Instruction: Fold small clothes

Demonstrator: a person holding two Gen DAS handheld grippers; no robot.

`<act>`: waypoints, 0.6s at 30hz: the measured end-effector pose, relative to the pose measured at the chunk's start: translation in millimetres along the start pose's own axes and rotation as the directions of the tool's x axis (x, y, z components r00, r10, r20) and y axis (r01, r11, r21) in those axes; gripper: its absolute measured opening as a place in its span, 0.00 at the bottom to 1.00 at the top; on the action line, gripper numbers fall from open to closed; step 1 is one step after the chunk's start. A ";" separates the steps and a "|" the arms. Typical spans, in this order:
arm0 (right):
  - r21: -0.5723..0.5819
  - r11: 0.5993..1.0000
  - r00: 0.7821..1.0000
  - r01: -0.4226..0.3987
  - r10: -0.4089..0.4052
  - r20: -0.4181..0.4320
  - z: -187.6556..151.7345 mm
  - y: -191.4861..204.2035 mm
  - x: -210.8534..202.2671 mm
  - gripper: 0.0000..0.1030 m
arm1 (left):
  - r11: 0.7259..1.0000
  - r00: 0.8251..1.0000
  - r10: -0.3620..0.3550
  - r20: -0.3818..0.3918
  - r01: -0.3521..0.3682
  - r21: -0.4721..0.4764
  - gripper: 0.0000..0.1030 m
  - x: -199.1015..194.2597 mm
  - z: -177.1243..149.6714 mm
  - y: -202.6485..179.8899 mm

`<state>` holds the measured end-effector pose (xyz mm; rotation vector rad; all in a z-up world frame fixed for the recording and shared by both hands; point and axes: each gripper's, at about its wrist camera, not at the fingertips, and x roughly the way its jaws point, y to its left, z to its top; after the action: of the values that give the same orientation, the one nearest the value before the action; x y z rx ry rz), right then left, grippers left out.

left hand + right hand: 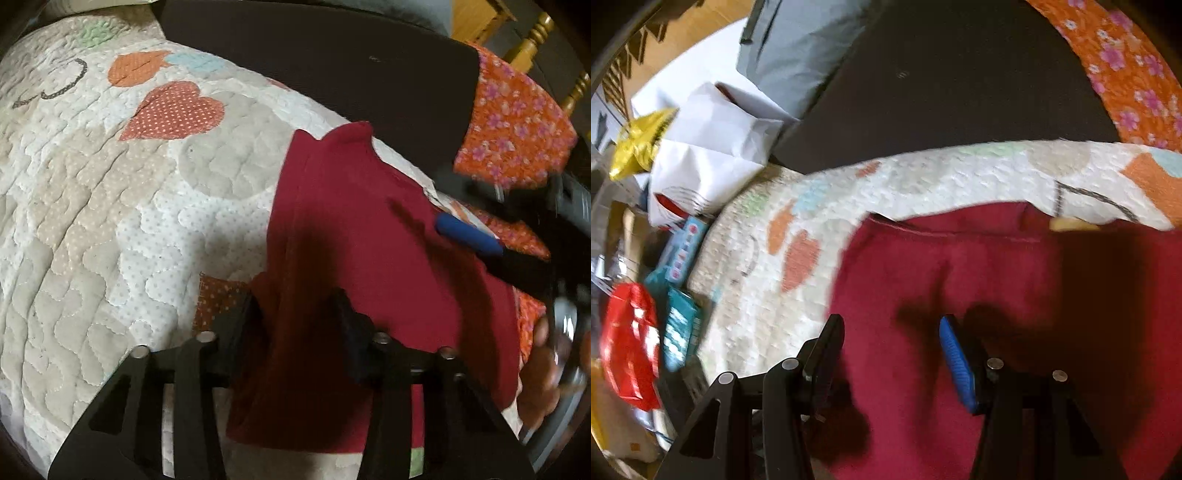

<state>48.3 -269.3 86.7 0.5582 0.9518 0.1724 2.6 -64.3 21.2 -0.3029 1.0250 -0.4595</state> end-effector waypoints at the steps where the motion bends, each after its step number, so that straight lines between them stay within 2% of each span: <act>1: 0.008 1.000 1.000 -0.015 0.015 0.000 2.9 2.7 2.2 0.56 | 1.000 1.000 -0.021 0.001 0.021 -0.016 0.32 -2.4 -1.6 3.8; 4: -0.009 1.000 0.999 -0.004 0.004 -0.033 13.5 18.0 19.1 0.58 | 0.997 0.998 -0.059 0.002 0.059 -0.047 0.30 -5.8 -6.5 12.2; 7: -0.095 0.995 0.992 0.013 -0.025 -0.127 19.8 42.3 51.0 0.58 | 0.999 0.999 -0.040 0.008 0.040 -0.026 0.30 -4.1 -11.1 10.1; 9: -0.152 0.985 0.980 0.080 -0.105 -0.169 19.5 56.7 73.2 0.58 | 0.998 0.999 -0.038 0.010 0.038 -0.040 0.31 -4.7 -12.2 10.7; 10: -0.174 0.979 0.976 0.110 -0.139 -0.168 19.6 61.0 79.6 0.59 | 0.997 0.999 -0.039 0.008 0.040 -0.059 0.36 -4.2 -13.5 12.5; 11: -0.207 0.967 0.970 0.149 -0.183 -0.160 19.7 67.0 86.9 0.59 | 0.996 0.999 -0.043 0.004 0.043 -0.077 0.46 -3.0 -13.5 14.1; 12: -0.230 0.957 0.965 0.177 -0.214 -0.152 19.3 70.8 92.2 0.60 | 0.994 0.998 -0.062 0.000 0.061 -0.093 0.48 -1.4 -13.7 16.6; 16: -0.324 0.899 0.922 0.294 -0.356 -0.152 19.3 80.0 119.2 0.63 | 0.994 0.998 -0.060 0.020 0.061 -0.091 0.50 -1.1 -17.8 18.4; 18: -0.400 0.853 0.898 0.334 -0.417 -0.139 18.6 84.1 128.4 0.63 | 0.995 0.998 -0.060 0.032 0.063 -0.083 0.50 1.1 -17.1 14.8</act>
<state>146.2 -156.6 46.3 -0.0060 1.1954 0.0536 -8.5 -52.5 5.3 -0.4165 1.0102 -0.4667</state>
